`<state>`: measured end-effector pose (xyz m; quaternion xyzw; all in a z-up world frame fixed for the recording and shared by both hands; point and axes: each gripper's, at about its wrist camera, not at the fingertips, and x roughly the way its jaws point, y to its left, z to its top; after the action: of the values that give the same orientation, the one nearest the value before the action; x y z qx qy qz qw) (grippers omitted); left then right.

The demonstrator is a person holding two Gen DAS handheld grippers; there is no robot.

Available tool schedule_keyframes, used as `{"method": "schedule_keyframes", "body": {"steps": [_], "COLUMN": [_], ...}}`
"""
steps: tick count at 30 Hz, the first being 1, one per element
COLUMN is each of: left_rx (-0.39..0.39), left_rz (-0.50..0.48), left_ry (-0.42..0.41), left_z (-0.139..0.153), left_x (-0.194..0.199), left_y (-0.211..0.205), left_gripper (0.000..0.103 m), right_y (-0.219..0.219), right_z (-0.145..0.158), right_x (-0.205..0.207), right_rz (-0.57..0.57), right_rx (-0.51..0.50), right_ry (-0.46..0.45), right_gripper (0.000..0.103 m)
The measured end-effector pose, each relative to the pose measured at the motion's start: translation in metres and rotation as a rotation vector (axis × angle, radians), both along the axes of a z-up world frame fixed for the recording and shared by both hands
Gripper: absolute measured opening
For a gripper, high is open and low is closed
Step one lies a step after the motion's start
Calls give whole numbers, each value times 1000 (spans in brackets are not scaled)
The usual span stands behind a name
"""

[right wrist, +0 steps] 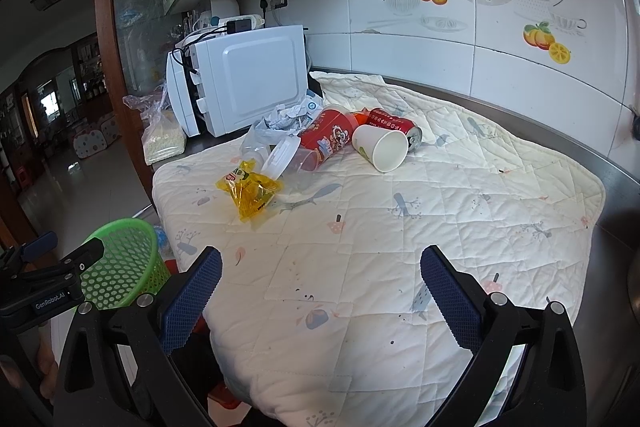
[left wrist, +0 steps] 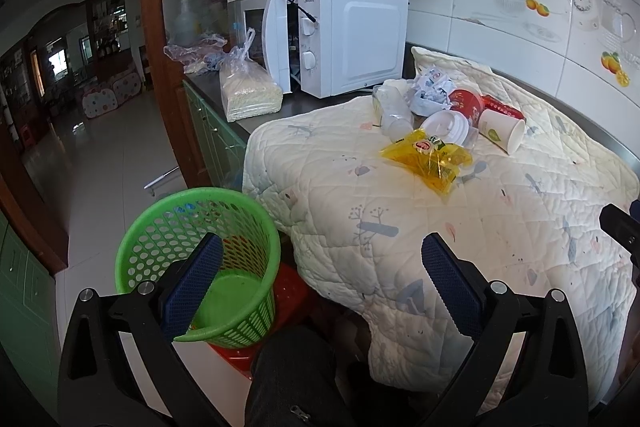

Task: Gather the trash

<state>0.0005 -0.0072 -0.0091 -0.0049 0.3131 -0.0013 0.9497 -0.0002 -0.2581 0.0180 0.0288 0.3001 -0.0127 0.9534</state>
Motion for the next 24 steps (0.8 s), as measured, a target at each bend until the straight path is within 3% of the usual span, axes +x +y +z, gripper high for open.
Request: {"method": "schedule_keyframes", "body": {"steps": [24], "left_rx": [0], "left_rz": [1], "left_ry": [7], "left_z": [-3], "left_x": [1], "left_y": [0], "left_gripper": [98], "right_y": [-1], "right_z": [0], "right_x": [0], "right_rz": [-1], "right_rx": [1], "right_ry": [1], "right_gripper": [96]}}
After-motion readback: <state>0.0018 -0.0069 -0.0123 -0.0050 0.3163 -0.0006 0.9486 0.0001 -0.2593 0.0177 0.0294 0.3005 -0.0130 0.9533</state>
